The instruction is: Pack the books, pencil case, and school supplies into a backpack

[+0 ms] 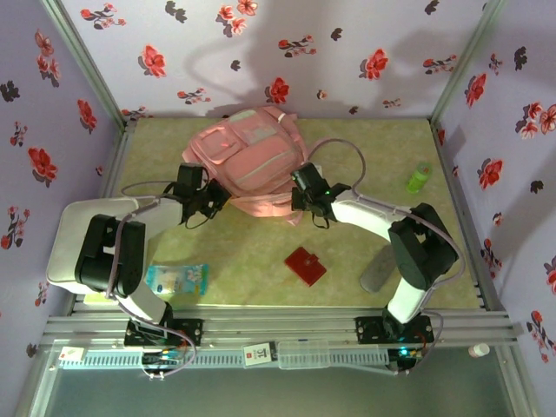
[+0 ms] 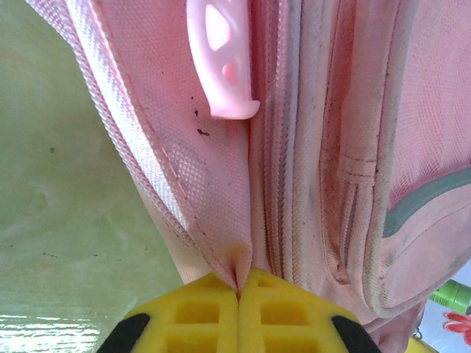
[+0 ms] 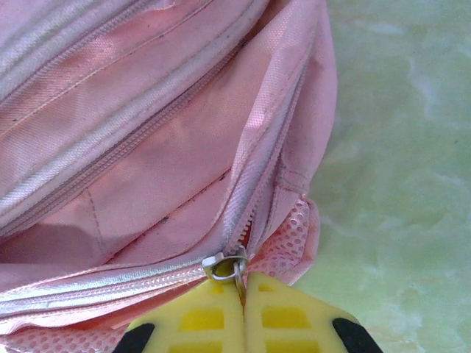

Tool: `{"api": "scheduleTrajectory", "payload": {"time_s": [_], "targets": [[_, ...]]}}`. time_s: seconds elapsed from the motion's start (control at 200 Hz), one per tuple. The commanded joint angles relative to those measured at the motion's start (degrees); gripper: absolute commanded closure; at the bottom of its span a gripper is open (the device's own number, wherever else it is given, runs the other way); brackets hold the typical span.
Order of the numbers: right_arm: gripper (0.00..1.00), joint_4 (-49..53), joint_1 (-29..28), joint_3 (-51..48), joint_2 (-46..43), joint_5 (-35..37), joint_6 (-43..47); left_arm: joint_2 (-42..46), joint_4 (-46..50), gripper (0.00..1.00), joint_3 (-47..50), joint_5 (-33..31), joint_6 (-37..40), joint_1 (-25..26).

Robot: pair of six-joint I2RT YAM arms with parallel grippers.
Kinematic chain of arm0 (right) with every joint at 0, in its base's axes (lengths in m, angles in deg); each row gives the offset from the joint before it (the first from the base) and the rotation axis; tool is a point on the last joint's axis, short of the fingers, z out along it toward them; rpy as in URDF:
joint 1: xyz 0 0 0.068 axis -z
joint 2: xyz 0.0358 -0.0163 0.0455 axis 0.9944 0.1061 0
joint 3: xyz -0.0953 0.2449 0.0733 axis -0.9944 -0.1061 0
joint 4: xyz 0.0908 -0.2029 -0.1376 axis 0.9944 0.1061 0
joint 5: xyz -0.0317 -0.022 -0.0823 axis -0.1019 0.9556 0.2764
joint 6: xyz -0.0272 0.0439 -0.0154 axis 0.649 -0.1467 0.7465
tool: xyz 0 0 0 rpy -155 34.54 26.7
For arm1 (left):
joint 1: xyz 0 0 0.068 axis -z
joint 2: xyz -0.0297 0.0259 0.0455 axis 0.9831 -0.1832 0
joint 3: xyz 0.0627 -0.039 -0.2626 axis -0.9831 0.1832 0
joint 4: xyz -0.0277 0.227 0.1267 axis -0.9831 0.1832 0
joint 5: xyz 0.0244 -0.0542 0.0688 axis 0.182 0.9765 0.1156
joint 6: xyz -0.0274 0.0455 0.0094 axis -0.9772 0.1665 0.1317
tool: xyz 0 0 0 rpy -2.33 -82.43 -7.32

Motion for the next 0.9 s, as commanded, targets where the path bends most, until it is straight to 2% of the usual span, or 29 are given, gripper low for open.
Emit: {"api": "scheduleTrajectory", "payload": {"time_s": [0.0,0.16,0.29,0.375,0.53,0.63,0.73,0.895], "targets": [[1.0,0.6,1.3,-1.5,-2.0,0.0,0.9,1.3,2.8,1.0,-2.1,-4.7,3.4,-1.4],[1.0,-4.4,-2.6,-1.6,-0.8,-6.4,3.4,-0.8,7.1,1.0,-5.4,-5.4,8.1,-2.9],[1.0,-7.5,-7.0,0.7,2.9,-11.5,3.9,-2.9,16.1,0.97,-10.7,-12.3,14.3,-3.8],[1.0,-10.5,-8.5,2.6,5.0,-15.0,2.4,-3.2,18.4,0.87,-12.4,-15.8,16.5,-4.3],[1.0,-16.7,-9.1,5.9,8.2,-19.8,-0.2,-0.9,21.1,0.56,-13.0,-19.5,17.4,-6.0],[1.0,-16.5,-9.5,9.4,10.8,-20.9,0.2,2.1,22.1,0.46,-11.9,-20.8,16.8,-6.7],[1.0,-15.8,-9.6,11.8,12.8,-21.8,0.8,4.8,21.7,0.4,-9.4,-18.5,14.0,-6.7],[1.0,-15.7,-9.7,14.0,15.1,-23.3,0.5,6.9,13.5,0.37,-2.9,-6.7,5.6,-6.1]]}}
